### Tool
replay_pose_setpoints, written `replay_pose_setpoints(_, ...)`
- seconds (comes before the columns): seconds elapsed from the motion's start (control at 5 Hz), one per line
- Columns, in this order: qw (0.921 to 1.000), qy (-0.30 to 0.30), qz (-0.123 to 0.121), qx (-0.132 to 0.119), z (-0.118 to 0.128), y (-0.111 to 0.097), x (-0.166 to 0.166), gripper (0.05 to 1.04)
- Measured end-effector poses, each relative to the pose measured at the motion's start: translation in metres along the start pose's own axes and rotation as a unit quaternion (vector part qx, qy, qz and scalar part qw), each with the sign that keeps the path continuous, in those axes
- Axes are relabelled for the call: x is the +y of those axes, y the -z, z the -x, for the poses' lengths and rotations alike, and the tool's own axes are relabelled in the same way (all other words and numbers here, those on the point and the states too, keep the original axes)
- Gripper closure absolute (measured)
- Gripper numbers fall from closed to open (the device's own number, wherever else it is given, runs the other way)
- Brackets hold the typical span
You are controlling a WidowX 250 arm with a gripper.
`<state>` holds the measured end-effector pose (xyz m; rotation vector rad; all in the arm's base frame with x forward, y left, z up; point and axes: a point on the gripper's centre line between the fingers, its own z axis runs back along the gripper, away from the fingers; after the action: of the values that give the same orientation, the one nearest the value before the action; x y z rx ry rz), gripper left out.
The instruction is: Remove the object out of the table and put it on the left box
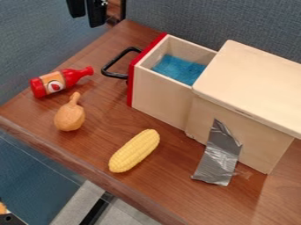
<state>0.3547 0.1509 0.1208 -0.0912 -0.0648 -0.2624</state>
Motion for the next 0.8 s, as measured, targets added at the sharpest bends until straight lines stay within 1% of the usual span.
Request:
replay_pose_setpoints(0.2,0.9996,0.000,0.019,0.020,0.005,0.019,-0.002,0.084)
replay_pose_setpoints(0.4,0.9993,0.011,0.029,0.022,0.014,0.022,-0.018,0.083)
replay_pose_setpoints(0.6,0.9993,0.032,0.021,0.002,0.022,0.005,-0.040,0.084)
replay_pose_setpoints(0.8,0.9986,0.048,0.020,-0.008,0.031,-0.005,-0.060,0.083)
